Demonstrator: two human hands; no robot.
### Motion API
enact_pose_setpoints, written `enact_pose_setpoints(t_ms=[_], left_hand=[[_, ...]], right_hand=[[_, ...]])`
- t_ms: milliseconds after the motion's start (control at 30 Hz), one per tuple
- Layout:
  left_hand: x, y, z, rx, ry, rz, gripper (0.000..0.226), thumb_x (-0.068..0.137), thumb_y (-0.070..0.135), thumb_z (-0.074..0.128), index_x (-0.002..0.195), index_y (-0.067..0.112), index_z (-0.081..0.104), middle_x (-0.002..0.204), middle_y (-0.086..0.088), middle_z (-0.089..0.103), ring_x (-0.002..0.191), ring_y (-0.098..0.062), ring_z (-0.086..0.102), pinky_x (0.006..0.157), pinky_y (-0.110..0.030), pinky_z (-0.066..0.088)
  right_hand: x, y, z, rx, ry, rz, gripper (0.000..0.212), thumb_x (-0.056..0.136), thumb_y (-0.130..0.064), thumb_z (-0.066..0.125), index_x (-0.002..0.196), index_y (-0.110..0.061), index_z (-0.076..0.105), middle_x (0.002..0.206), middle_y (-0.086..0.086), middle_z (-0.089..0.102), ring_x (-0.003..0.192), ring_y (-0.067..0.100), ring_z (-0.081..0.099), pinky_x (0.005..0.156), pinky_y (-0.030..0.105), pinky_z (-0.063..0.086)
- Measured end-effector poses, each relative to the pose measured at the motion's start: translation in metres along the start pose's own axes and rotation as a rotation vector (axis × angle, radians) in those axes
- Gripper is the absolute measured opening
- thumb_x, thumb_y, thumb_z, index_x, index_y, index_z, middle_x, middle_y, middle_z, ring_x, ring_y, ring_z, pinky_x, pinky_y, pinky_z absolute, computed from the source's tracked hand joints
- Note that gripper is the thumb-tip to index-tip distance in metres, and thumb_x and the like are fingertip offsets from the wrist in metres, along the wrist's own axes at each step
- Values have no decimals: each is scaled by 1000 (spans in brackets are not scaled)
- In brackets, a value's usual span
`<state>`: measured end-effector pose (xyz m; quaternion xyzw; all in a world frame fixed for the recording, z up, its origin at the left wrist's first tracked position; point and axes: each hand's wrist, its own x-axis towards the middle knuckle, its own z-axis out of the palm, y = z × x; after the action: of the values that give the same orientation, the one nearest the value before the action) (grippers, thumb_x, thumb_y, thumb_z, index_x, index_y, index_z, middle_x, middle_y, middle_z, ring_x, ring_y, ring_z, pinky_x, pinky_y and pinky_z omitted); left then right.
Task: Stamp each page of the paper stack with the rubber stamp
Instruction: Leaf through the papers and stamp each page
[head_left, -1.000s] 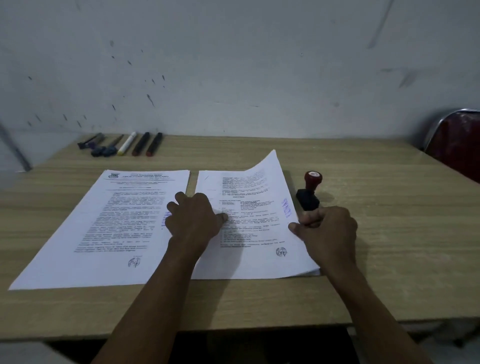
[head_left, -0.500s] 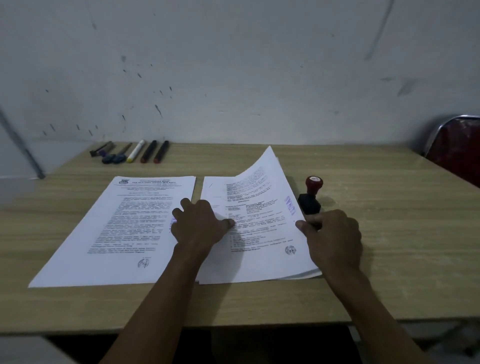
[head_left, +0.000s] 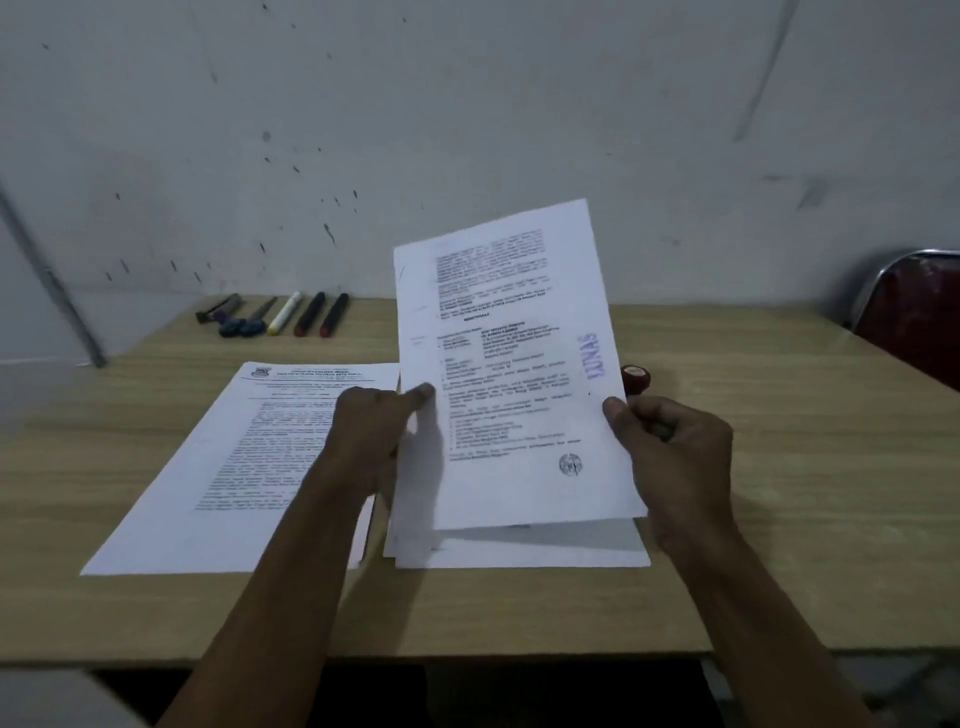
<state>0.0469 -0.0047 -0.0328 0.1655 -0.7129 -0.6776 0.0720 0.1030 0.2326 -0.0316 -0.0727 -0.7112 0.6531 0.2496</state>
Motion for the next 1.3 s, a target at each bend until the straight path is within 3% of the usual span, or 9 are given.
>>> enact_pose_setpoints(t_ms=[100,200,300,367,500,633,867,1133,1300], left_hand=[[7,9,-18,-133,3,-60,16,82,7,73,76,1,60,68,-12,53,63,-24,51,54,-28,43],[12,15,-37,-47,96,-1,20,81,8,73,69,1,58,61,-11,51,59,-23,48,50,-25,39],[17,16,-67,46,205,80,24,78,5,76,59,4,60,46,-2,56,47,-16,48,44,-19,39],[23,14,-92,105,288,106,13,75,7,79,76,-2,70,59,-7,64,52,-18,53,56,-25,44],[37,7,-137,332,441,130,31,75,14,79,100,-1,72,97,-22,70,78,-33,64,69,-34,49],[43,-4,-164,548,500,129,25,78,14,74,98,0,72,97,-20,69,80,-32,63,68,-36,50],[56,-24,-180,676,525,69,27,76,21,72,102,11,72,103,-17,68,91,-36,65,76,-41,54],[64,-37,-175,756,501,60,29,78,25,71,104,13,67,106,-15,66,92,-36,64,76,-39,50],[60,-39,-173,838,531,107,40,80,24,72,117,10,62,124,-15,59,115,-37,54,90,-44,45]], right_hand=[[-2,-2,14,39,-28,52,12,86,-6,73,75,-12,74,73,4,75,72,17,73,72,37,61],[-6,1,34,-30,-96,51,23,87,-7,72,67,-18,71,62,-8,68,57,1,65,60,23,54],[-12,5,60,-153,-207,76,27,88,-12,71,62,-18,72,63,-3,72,64,13,70,62,34,56],[-20,5,81,-239,-284,82,23,86,-16,73,63,-14,74,63,-2,72,62,13,70,65,35,56],[-37,3,129,-456,-396,28,26,82,-27,75,65,-9,73,59,-2,70,59,16,68,68,37,58],[-52,3,166,-696,-472,-22,26,81,-36,70,71,-13,68,66,-3,67,65,18,67,63,30,53],[-63,4,192,-937,-523,-105,24,84,-42,64,97,-22,65,97,-2,69,91,23,67,87,36,51],[-64,1,186,-1042,-512,-152,25,87,-43,61,98,-21,58,100,-1,63,96,23,62,86,33,43],[-62,2,185,-1012,-496,-150,26,86,-47,62,93,-22,60,96,-2,66,92,21,63,86,34,48]])
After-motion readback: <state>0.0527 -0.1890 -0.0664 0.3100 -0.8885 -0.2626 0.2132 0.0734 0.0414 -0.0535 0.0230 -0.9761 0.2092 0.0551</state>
